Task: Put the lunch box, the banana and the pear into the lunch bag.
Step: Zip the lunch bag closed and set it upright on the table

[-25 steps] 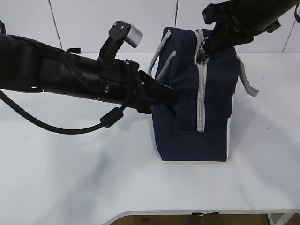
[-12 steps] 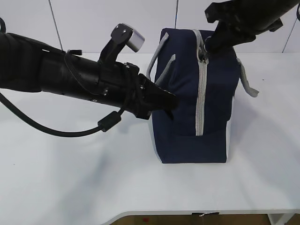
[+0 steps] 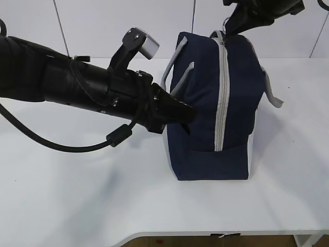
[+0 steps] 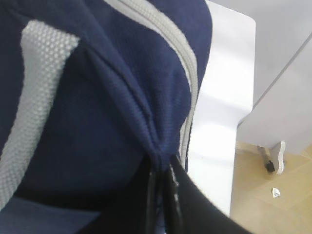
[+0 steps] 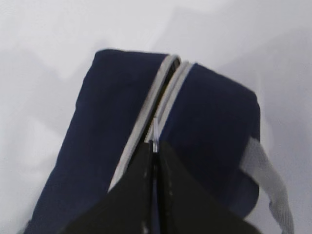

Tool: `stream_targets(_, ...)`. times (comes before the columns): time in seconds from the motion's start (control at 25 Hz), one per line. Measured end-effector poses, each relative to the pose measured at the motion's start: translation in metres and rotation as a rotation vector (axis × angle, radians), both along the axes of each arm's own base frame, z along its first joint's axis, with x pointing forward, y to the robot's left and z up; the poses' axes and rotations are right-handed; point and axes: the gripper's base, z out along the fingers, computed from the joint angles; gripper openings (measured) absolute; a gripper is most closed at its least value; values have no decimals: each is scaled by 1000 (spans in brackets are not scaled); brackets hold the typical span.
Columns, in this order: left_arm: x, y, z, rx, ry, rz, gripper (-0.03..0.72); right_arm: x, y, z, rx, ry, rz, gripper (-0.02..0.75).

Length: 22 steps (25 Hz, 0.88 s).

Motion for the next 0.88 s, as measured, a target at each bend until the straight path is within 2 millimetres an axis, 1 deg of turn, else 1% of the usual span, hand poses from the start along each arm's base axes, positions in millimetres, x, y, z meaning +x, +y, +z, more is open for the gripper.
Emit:
stream_targets(0.32, 0, 0, 0, 0, 3, 0, -4, 39, 7, 2, 14, -51, -7, 6)
stream_targets(0.56, 0, 0, 0, -2, 19, 7, -4, 74, 12, -9, 10, -53, -3, 6)
stream_targets(0.68, 0, 0, -1, 5, 15, 1, -4, 91, 12, -19, 8, -48, -3, 6)
stream_targets(0.88, -1, 0, -1, 11, 27, 1, -4, 112, 11, -31, 7, -42, -3, 6)
